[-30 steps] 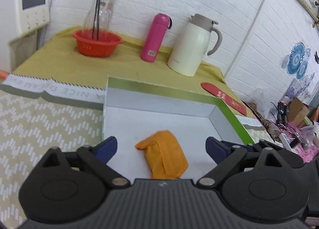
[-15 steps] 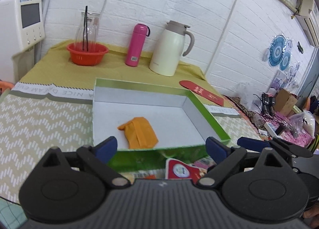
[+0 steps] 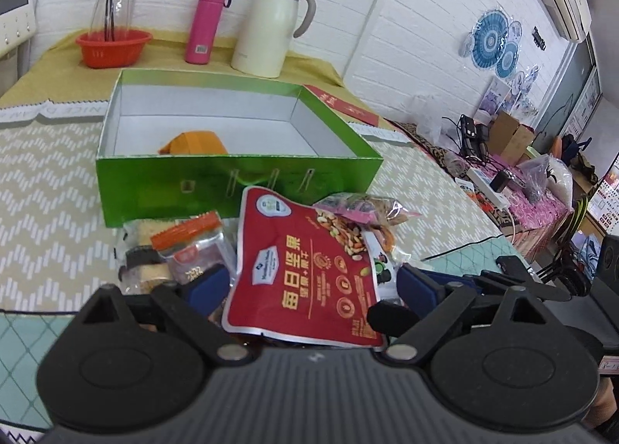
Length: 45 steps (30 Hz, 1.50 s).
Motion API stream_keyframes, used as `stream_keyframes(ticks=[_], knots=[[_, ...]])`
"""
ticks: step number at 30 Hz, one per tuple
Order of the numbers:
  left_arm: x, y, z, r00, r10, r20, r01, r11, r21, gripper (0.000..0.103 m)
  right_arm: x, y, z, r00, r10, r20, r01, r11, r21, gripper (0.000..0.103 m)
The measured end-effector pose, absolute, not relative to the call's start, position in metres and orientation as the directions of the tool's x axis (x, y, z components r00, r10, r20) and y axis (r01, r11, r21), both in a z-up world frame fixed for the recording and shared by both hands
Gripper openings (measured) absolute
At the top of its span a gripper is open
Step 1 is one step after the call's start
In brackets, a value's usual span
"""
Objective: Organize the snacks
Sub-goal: 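Grasp the red nut pouch with the left gripper, then lower the red nut pouch into the green box and release it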
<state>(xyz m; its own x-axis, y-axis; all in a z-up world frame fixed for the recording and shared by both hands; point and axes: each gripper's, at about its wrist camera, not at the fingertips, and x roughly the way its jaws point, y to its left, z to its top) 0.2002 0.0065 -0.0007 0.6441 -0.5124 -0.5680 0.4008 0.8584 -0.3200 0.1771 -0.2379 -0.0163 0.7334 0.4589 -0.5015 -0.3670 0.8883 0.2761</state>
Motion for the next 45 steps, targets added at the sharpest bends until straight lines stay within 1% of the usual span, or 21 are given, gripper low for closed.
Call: stream_keyframes(ticks=[1,2,3,4,5,6,11,12,14,18,20,21,22,23,24,25,26,28,34,40,45], knots=[[0.203,0.005,-0.002,0.644,-0.504,-0.575,0.396,0.863,-0.312,0.087,0.179,-0.237,-0.019,0.738,0.445,-0.508,-0.356,0.895,0.268,0.102],[0.206,0.003,-0.004,0.642,-0.5,-0.582,0.394,0.866,-0.31,0.084,0.181,-0.237,-0.02,0.742,0.432,-0.512,-0.345,0.902,0.262,0.094],[0.21,0.003,-0.006,0.633,-0.504,-0.588,0.394,0.863,-0.316,0.071,0.184,-0.237,-0.022,0.746,0.423,-0.515,-0.335,0.906,0.259,0.09],[0.215,0.002,-0.008,0.625,-0.503,-0.598,0.387,0.864,-0.322,0.059,0.183,-0.24,-0.026,0.749,0.414,-0.517,-0.324,0.91,0.259,0.084],[0.22,0.002,-0.011,0.622,-0.496,-0.606,0.376,0.868,-0.324,0.059,0.185,-0.241,-0.027,0.749,0.41,-0.52,-0.315,0.911,0.265,0.077],[0.223,0.002,-0.013,0.623,-0.489,-0.61,0.367,0.872,-0.324,0.059,0.188,-0.243,-0.028,0.748,0.413,-0.52,-0.311,0.91,0.275,0.074],[0.238,0.002,-0.017,0.627,-0.475,-0.618,0.343,0.88,-0.329,0.06,0.191,-0.244,-0.031,0.73,0.43,-0.532,-0.316,0.902,0.295,0.064],[0.24,0.002,-0.018,0.629,-0.471,-0.618,0.339,0.882,-0.326,0.067,0.192,-0.244,-0.031,0.727,0.435,-0.531,-0.32,0.899,0.298,0.064],[0.243,0.0,-0.02,0.63,-0.467,-0.62,0.339,0.884,-0.322,0.07,0.193,-0.243,-0.031,0.722,0.444,-0.531,-0.325,0.895,0.306,0.061],[0.243,-0.006,-0.02,0.622,-0.469,-0.627,0.373,0.882,-0.289,0.057,0.197,-0.243,-0.032,0.717,0.447,-0.535,-0.325,0.893,0.311,0.061],[0.243,-0.005,-0.02,0.62,-0.474,-0.626,0.371,0.879,-0.298,0.055,0.199,-0.243,-0.033,0.715,0.452,-0.533,-0.321,0.89,0.323,0.059],[0.243,-0.004,-0.02,0.616,-0.482,-0.623,0.368,0.876,-0.313,0.051,0.2,-0.243,-0.033,0.713,0.457,-0.531,-0.324,0.887,0.328,0.057],[0.243,-0.003,-0.02,0.613,-0.487,-0.622,0.366,0.873,-0.323,0.048,0.201,-0.243,-0.034,0.711,0.464,-0.528,-0.326,0.883,0.337,0.052],[0.243,-0.003,-0.02,0.611,-0.491,-0.621,0.365,0.871,-0.329,0.046,0.202,-0.244,-0.034,0.707,0.473,-0.526,-0.326,0.878,0.352,0.041],[0.241,-0.003,-0.019,0.612,-0.492,-0.619,0.365,0.87,-0.331,0.042,0.204,-0.244,-0.035,0.701,0.481,-0.526,-0.322,0.872,0.368,0.039],[0.239,-0.003,-0.018,0.615,-0.493,-0.616,0.366,0.87,-0.331,0.038,0.203,-0.243,-0.035,0.701,0.481,-0.526,-0.32,0.872,0.37,0.029],[0.236,-0.004,-0.017,0.615,-0.497,-0.612,0.37,0.867,-0.334,0.035,0.202,-0.242,-0.034,0.706,0.469,-0.53,-0.314,0.879,0.359,0.021],[0.23,-0.005,-0.013,0.616,-0.502,-0.608,0.38,0.865,-0.329,0.03,0.196,-0.24,-0.031,0.711,0.473,-0.521,-0.328,0.878,0.349,0.016],[0.213,0.001,0.008,0.641,-0.519,-0.565,0.395,0.855,-0.337,0.023,0.183,-0.238,-0.013,0.732,0.483,-0.481,-0.354,0.872,0.337,0.014],[0.208,0.004,0.047,0.691,-0.542,-0.478,0.433,0.84,-0.327,0.023,0.18,-0.239,0.023,0.782,0.487,-0.389,-0.398,0.87,0.291,0.013],[0.238,-0.003,0.074,0.715,-0.547,-0.436,0.434,0.836,-0.336,0.023,0.211,-0.24,0.048,0.816,0.472,-0.334,-0.413,0.88,0.233,0.013]])
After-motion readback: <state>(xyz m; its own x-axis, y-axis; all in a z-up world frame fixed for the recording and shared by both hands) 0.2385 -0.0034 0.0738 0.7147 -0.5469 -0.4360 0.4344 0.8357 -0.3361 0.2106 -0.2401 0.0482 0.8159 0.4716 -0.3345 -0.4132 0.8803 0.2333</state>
